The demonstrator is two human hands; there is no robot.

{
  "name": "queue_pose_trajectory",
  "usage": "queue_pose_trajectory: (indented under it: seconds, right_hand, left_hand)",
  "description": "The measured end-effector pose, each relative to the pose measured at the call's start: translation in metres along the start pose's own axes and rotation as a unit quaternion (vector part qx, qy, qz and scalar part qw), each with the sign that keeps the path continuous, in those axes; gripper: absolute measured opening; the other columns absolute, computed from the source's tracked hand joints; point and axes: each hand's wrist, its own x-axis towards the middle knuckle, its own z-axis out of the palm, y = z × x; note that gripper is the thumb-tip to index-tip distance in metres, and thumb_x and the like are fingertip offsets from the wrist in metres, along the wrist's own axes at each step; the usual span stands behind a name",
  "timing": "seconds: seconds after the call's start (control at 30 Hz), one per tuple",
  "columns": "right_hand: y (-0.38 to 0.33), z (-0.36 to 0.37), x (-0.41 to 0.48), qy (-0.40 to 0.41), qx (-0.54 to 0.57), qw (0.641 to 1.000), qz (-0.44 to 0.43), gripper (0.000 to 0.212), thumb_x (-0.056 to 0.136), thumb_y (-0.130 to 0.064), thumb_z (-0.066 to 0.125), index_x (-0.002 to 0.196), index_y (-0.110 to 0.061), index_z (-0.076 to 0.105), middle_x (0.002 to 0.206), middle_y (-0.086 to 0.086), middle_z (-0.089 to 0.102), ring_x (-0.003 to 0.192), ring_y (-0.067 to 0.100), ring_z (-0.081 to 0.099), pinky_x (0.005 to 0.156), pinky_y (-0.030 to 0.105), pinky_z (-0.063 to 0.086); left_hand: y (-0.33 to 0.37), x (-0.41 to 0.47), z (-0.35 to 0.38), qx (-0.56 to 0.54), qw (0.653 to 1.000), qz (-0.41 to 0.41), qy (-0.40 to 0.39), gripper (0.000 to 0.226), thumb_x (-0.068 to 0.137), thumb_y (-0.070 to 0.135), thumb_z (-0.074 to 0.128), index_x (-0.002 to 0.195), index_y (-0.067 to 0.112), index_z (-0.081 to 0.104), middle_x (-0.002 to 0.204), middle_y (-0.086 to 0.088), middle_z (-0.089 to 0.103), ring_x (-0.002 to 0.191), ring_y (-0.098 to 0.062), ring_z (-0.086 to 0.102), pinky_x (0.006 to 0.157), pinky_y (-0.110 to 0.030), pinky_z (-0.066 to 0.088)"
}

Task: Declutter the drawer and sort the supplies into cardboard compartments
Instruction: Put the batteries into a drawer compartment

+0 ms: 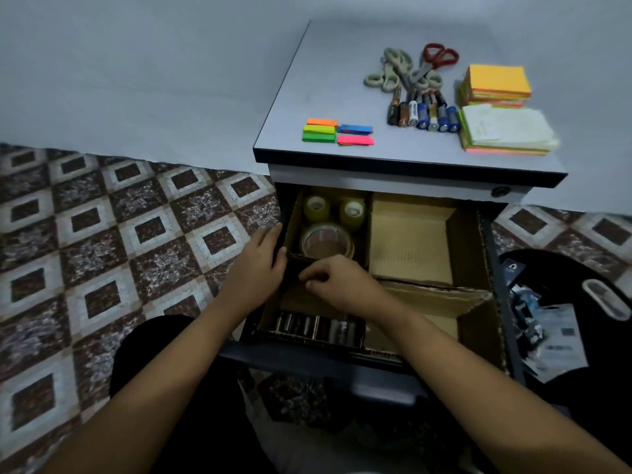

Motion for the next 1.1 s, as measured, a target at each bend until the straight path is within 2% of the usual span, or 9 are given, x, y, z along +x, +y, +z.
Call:
queue_pose_trajectory:
  seconds: [0.07, 0.2, 0.4, 0.5, 0.63, 0.73, 0.87, 1.0, 1.1]
  right_hand:
    - [-0.005, -0.025, -0.012, 0.022, 0.023, 0.999, 0.002, 0.026, 0.094, -0.02, 0.053, 0.118, -0.02, 0.063, 0.11, -0.005, 0.063, 0.101, 0.009, 0.058, 0.083, 0.019, 0.047]
    - [-0.014, -0.083, -0.025, 0.105, 0.039, 0.994, -0.012, 0.019, 0.092, -0.022, 0.055, 0.108, -0.022, 0.065, 0.086, -0.013, 0.061, 0.077, -0.004, 0.058, 0.064, 0.007, 0.048]
    - [-0.021, -0.168, -0.017, 0.187, 0.116, 0.975, 0.042, 0.012, 0.092, -0.01, 0.056, 0.097, -0.008, 0.066, 0.08, 0.004, 0.067, 0.077, 0.016, 0.065, 0.076, 0.031, 0.055]
    - [-0.023, -0.203, -0.011, 0.213, 0.114, 0.968, 0.063, 0.012, 0.091, -0.007, 0.056, 0.082, -0.009, 0.064, 0.082, 0.012, 0.065, 0.072, 0.019, 0.063, 0.067, 0.026, 0.053]
    - [-0.019, -0.244, 0.003, 0.226, 0.097, 0.965, 0.094, 0.011, 0.089, -0.004, 0.058, 0.081, 0.002, 0.063, 0.077, 0.017, 0.061, 0.066, 0.024, 0.059, 0.065, 0.032, 0.053]
    - [-0.014, -0.268, 0.016, 0.242, 0.089, 0.958, 0.127, 0.018, 0.087, 0.0, 0.06, 0.1, 0.012, 0.062, 0.073, 0.017, 0.061, 0.061, 0.024, 0.059, 0.068, 0.035, 0.054]
    - [-0.009, -0.289, 0.04, 0.238, 0.068, 0.955, 0.163, 0.025, 0.087, 0.002, 0.06, 0.108, 0.014, 0.054, 0.074, 0.021, 0.058, 0.06, 0.027, 0.058, 0.069, 0.04, 0.055]
    - [-0.009, -0.297, 0.069, 0.219, 0.018, 0.959, 0.18, 0.018, 0.086, 0.003, 0.061, 0.098, 0.015, 0.055, 0.077, 0.024, 0.06, 0.064, 0.03, 0.061, 0.07, 0.041, 0.056]
    - [-0.012, -0.295, 0.086, 0.202, -0.042, 0.96, 0.189, 0.013, 0.089, 0.0, 0.057, 0.093, 0.012, 0.054, 0.075, 0.019, 0.062, 0.086, 0.034, 0.067, 0.085, 0.043, 0.055]
  left_hand:
    - [0.005, 0.006, -0.005, 0.016, 0.999, 0.029, 0.03, 0.045, 0.097, 0.018, 0.046, 0.14, 0.006, 0.039, 0.139, -0.013, 0.042, 0.127, -0.025, 0.042, 0.097, -0.028, 0.037]
    - [0.031, 0.028, -0.024, 0.035, 0.986, 0.127, 0.1, 0.038, 0.092, 0.017, 0.048, 0.125, 0.003, 0.055, 0.118, -0.016, 0.056, 0.108, -0.028, 0.055, 0.087, -0.028, 0.042]
    - [0.116, 0.093, -0.056, -0.014, 0.968, 0.203, 0.143, 0.024, 0.09, 0.012, 0.053, 0.111, 0.004, 0.063, 0.102, -0.012, 0.062, 0.09, -0.023, 0.06, 0.08, -0.019, 0.046]
    - [0.157, 0.13, -0.068, -0.104, 0.989, 0.097, 0.046, 0.024, 0.094, 0.016, 0.049, 0.113, 0.011, 0.061, 0.099, -0.002, 0.06, 0.079, -0.01, 0.058, 0.059, -0.001, 0.039]
    - [0.187, 0.178, -0.068, -0.061, 0.996, 0.054, -0.022, 0.022, 0.091, 0.015, 0.051, 0.104, 0.006, 0.066, 0.107, -0.011, 0.066, 0.098, -0.023, 0.061, 0.074, -0.022, 0.04]
    - [0.196, 0.209, -0.062, -0.075, 0.994, -0.005, -0.077, 0.014, 0.09, 0.01, 0.053, 0.095, 0.003, 0.064, 0.098, -0.019, 0.067, 0.086, -0.027, 0.063, 0.07, -0.031, 0.049]
    - [0.198, 0.243, -0.049, -0.08, 0.99, -0.054, -0.103, 0.008, 0.088, 0.008, 0.057, 0.084, 0.001, 0.057, 0.086, -0.02, 0.063, 0.059, -0.022, 0.055, 0.055, -0.028, 0.047]
    - [0.201, 0.266, -0.035, -0.081, 0.986, -0.083, -0.118, 0.027, 0.088, 0.003, 0.055, 0.063, 0.006, 0.044, 0.059, -0.013, 0.048, 0.048, -0.022, 0.045, 0.046, -0.025, 0.037]
    - [0.202, 0.279, -0.026, -0.089, 0.979, -0.108, -0.149, 0.035, 0.09, 0.005, 0.054, 0.059, 0.009, 0.037, 0.054, -0.011, 0.04, 0.047, -0.02, 0.039, 0.049, -0.025, 0.033]
